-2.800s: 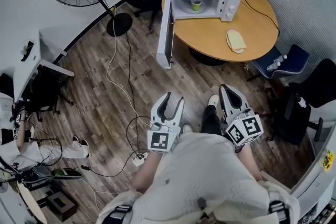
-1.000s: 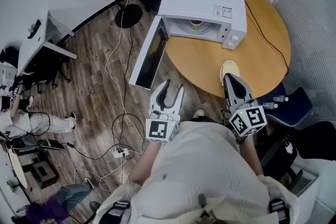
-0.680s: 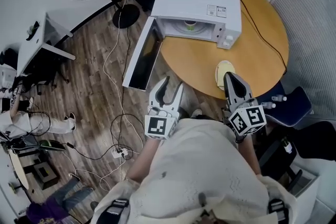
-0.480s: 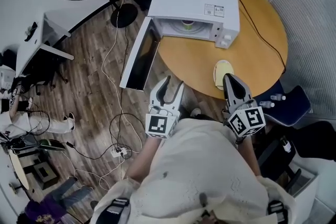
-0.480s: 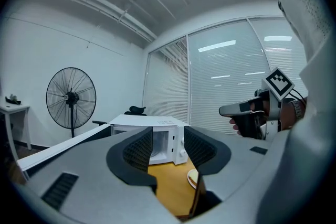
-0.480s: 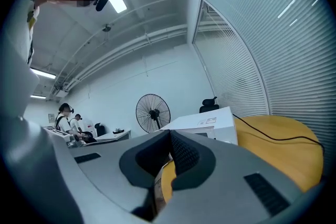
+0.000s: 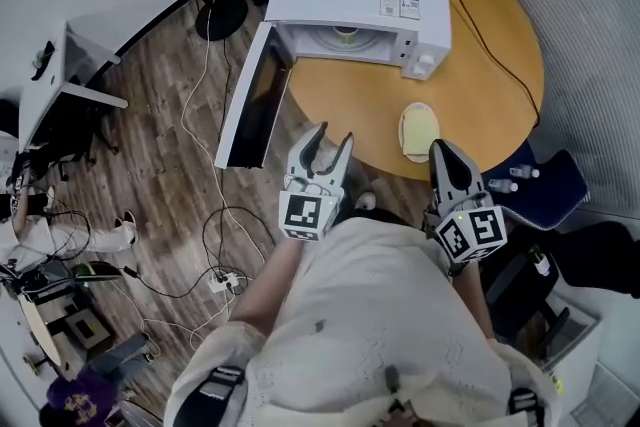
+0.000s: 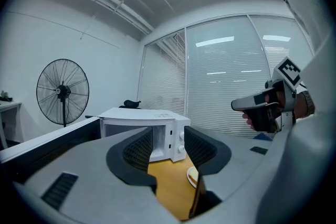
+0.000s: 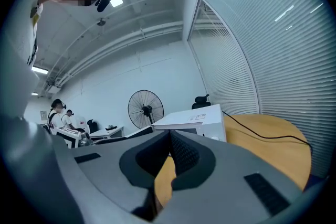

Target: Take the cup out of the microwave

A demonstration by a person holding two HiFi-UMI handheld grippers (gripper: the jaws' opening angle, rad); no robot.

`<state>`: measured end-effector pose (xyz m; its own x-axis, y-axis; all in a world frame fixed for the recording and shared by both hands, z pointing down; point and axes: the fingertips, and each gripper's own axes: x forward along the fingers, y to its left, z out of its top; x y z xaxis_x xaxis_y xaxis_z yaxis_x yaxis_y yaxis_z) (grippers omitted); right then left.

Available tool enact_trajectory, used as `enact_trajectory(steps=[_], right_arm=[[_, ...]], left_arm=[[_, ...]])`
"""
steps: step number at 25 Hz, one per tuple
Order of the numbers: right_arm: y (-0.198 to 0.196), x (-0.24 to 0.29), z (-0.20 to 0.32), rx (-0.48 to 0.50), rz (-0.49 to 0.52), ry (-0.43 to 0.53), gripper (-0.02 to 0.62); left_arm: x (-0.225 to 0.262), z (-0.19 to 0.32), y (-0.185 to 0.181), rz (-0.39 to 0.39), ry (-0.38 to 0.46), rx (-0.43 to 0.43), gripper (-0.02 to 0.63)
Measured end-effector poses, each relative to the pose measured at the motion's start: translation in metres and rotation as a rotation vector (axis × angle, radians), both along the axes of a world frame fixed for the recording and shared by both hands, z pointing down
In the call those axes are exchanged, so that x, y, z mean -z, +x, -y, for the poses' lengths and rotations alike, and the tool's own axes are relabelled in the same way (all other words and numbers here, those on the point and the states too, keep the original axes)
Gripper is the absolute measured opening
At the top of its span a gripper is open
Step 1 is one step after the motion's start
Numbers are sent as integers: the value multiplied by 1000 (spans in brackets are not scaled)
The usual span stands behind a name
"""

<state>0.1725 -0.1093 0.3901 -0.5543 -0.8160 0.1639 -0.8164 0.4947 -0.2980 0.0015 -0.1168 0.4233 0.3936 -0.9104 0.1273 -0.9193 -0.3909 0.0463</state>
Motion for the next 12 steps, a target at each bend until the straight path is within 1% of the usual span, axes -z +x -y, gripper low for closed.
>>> enact_trajectory(steps=[7, 12], right_arm=[[6, -5, 20, -52, -21, -19, 8], [1, -8, 38, -84, -29, -31, 8]], left_arm=[[-17, 44, -1, 8, -27, -32, 201], [-33, 72, -7, 3, -58, -41, 201]])
